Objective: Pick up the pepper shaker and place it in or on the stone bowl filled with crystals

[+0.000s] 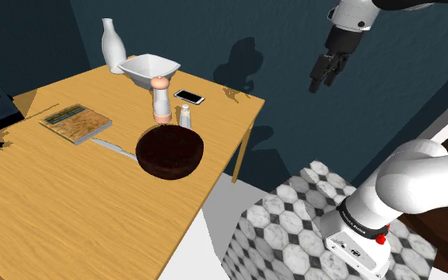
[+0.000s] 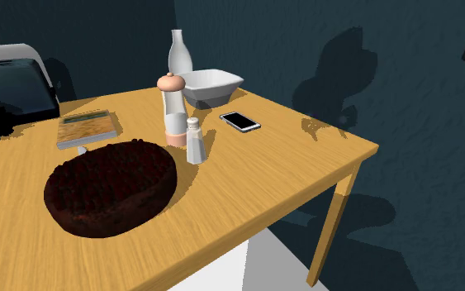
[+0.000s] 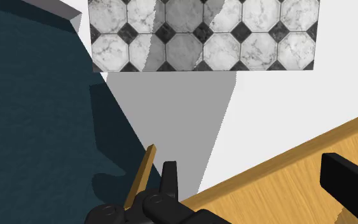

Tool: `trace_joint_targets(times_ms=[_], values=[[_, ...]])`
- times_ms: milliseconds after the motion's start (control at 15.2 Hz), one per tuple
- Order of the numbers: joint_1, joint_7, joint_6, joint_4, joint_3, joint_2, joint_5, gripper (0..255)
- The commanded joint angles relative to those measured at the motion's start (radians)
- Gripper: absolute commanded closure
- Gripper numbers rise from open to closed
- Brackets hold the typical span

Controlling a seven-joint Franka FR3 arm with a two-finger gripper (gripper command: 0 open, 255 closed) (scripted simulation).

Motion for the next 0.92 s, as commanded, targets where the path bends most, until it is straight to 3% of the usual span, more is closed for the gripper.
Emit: trace_joint_targets(times_ms=[0,858], values=[[0.000,0.000,0.000,0.000,0.000,0.000,0.000,0],[0.057,0.190,0.343,0.097,0.171,0.379,0.047,0]])
